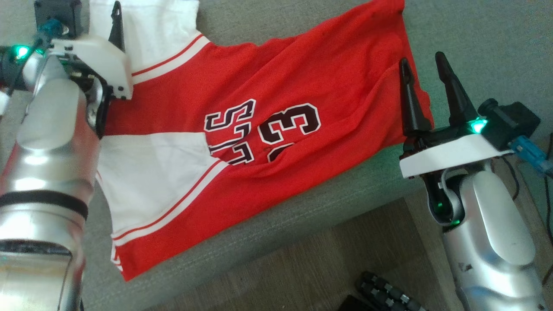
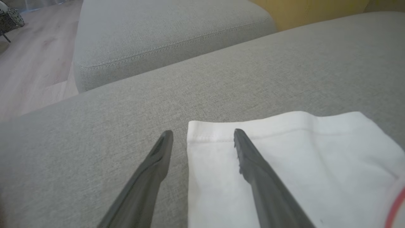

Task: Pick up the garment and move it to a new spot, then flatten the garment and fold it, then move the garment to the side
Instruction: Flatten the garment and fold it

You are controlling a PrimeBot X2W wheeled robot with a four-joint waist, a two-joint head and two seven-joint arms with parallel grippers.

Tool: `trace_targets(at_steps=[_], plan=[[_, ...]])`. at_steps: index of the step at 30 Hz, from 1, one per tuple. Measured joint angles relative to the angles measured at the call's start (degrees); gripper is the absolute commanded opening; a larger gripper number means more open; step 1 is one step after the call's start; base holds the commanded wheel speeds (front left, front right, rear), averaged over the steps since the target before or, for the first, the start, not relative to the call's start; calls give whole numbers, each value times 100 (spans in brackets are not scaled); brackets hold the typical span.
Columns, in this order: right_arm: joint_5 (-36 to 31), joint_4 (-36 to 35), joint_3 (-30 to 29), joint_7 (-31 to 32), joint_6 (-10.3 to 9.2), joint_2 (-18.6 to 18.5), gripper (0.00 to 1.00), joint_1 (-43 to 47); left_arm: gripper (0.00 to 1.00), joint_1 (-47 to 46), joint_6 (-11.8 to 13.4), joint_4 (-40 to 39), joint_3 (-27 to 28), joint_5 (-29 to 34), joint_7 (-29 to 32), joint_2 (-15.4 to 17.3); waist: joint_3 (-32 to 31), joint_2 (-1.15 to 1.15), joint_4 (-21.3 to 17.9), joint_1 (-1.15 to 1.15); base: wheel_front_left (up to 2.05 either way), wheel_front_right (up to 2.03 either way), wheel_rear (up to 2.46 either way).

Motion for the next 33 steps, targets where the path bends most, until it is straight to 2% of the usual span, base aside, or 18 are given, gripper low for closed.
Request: trace_targets(at_steps=[9,10,11,14,20,24,29,33], plan=[[51,-31,56,0,0,8,100,-87,100,-654,-207,740,-104,83,365,94,149,0,-125,0,0,0,0],[51,-34,56,0,0,8,100,-87,58,-687,-281,783,-96,52,372,91,156,0,-124,0,0,0,0],[51,-35,54,0,0,9,100,-87,0,-706,-353,833,-85,-23,380,87,162,0,-118,0,0,0,0],[5,-30,24,0,0,9,100,-94,0,-755,-482,906,-80,-127,342,47,165,0,-66,0,0,0,0],[-169,224,16,41,0,-3,100,-472,0,-744,-472,780,83,-386,-157,-21,119,0,183,0,0,0,0],[-260,417,12,375,0,-149,100,-906,0,-690,-364,230,183,-499,-240,-127,81,0,447,0,0,0,0],[-279,872,26,904,0,-377,100,-1475,0,-334,-297,-925,323,-537,-247,-183,66,0,762,-1,0,0,0],[-22,1524,-82,1358,0,-411,100,-2117,0,-83,-298,-1232,330,-534,-248,-209,73,0,935,-1,0,0,0]])
